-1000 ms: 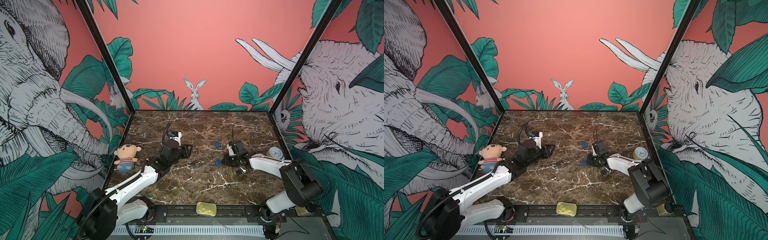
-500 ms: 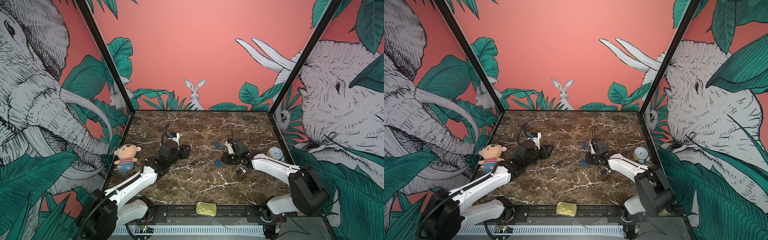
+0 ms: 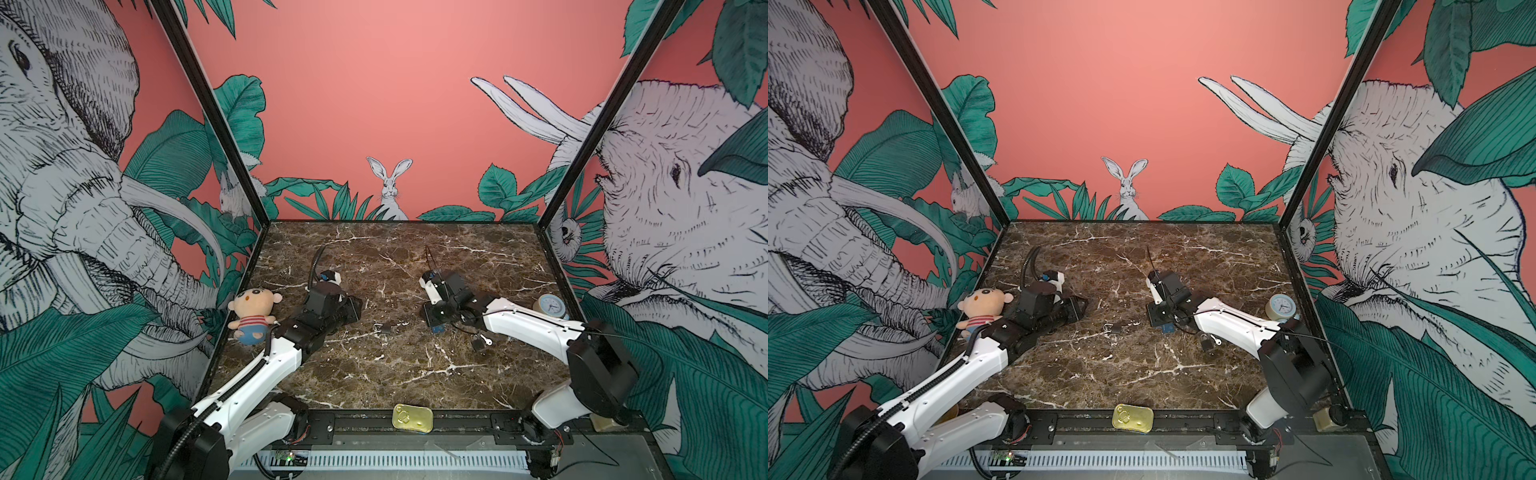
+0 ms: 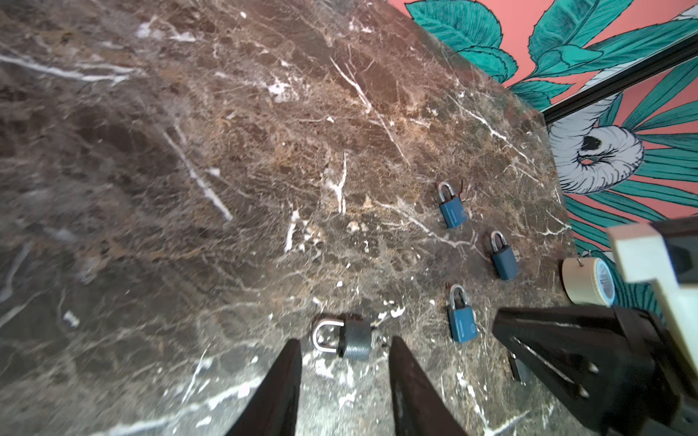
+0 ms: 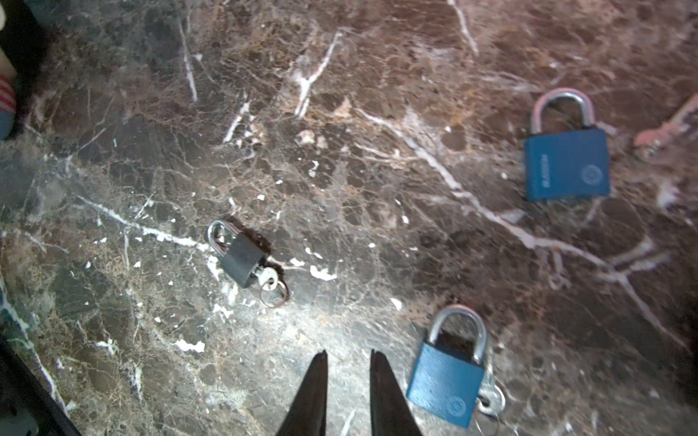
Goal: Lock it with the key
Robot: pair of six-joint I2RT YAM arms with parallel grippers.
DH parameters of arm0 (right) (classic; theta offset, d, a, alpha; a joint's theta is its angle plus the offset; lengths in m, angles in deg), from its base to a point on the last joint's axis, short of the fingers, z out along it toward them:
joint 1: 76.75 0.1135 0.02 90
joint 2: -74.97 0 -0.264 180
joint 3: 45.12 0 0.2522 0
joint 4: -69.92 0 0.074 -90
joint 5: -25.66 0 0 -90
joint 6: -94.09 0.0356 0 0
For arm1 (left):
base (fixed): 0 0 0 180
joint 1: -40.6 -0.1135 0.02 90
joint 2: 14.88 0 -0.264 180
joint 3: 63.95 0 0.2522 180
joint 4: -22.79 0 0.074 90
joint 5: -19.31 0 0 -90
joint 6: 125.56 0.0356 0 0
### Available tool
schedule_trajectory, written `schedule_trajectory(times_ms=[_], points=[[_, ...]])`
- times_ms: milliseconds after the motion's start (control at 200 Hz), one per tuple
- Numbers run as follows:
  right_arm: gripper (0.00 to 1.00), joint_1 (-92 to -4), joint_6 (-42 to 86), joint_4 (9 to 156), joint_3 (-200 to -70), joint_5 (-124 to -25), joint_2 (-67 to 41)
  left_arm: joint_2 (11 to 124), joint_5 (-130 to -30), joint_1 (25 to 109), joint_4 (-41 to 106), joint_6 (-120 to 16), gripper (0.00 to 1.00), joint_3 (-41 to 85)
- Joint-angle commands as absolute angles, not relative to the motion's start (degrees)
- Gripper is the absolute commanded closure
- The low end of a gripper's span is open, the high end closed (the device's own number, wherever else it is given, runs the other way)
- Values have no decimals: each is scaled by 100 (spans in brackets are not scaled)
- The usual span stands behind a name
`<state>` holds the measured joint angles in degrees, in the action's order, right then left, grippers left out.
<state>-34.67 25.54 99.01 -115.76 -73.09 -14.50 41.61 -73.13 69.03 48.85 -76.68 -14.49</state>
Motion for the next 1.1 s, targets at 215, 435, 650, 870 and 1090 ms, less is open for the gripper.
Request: schedule_trajectory(times_ms=[215,435,650,870,1090], points=[[75,-3097,1844,9961,-12568,-7442,-2368,3242,-7213,6802,5989,-7909,59,-1262],[75,-3028,1724,9918,-13201,-7747,-3247,2942,-6946,6778,6034,-7864,58,-1423],[75,-3017,1700,9766,-13563,-7944,-3864,3089,-7188,6768,5727,-7895,57,-1538],[74,-3011,1764,9711,-13727,-8201,-4151,3210,-7174,6770,5527,-8013,57,-1693],[74,-3004,1954,9511,-13537,-8307,-4159,3442,-7171,6767,5516,-7891,57,-1601]])
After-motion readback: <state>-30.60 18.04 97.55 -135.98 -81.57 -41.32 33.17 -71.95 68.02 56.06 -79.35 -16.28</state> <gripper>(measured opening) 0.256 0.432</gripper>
